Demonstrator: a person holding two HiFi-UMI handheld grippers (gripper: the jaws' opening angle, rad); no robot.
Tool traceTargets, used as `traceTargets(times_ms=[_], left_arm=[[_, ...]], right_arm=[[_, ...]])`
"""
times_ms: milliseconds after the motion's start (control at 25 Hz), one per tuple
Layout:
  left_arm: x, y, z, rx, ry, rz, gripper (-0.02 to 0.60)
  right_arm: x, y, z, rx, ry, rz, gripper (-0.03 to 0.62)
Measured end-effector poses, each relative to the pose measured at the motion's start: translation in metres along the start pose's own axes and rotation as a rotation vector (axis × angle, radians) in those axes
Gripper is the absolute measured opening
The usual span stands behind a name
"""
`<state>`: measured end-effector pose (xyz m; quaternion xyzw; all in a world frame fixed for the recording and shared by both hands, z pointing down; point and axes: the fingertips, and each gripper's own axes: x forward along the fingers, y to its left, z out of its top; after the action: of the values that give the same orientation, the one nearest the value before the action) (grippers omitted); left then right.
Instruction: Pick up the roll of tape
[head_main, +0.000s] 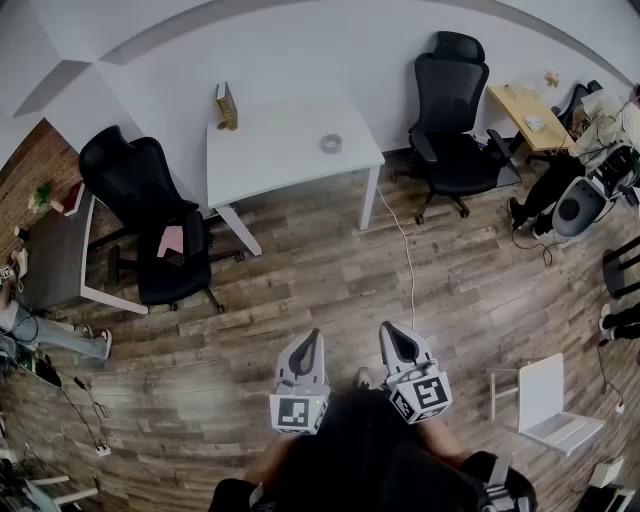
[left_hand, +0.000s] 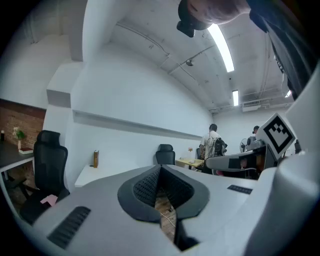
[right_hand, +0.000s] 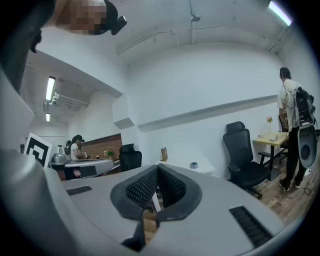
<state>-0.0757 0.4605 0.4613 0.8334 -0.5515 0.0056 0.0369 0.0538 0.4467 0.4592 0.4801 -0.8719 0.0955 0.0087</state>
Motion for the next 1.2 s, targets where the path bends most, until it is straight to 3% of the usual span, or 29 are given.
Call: traceTargets(times_ms=[120, 720, 1200], left_arm=[[0.005, -0.007, 0.011, -0.055, -0.006, 0.015, 0.018], [0.012, -0.024, 0.011, -0.038, -0.005, 0.008, 0.018], [0.037, -0.057, 0.013, -0.021, 0.007, 0.038, 0.018]], right_arm=[[-0.004, -0.006, 0.001, -0.001, 0.001, 0.000, 0.011], [-0.016, -0.021, 0.004, -0.009, -0.018, -0.004, 0.012], [-0.033, -0.062, 0.008, -0.009, -0.017, 0.012, 0.012]])
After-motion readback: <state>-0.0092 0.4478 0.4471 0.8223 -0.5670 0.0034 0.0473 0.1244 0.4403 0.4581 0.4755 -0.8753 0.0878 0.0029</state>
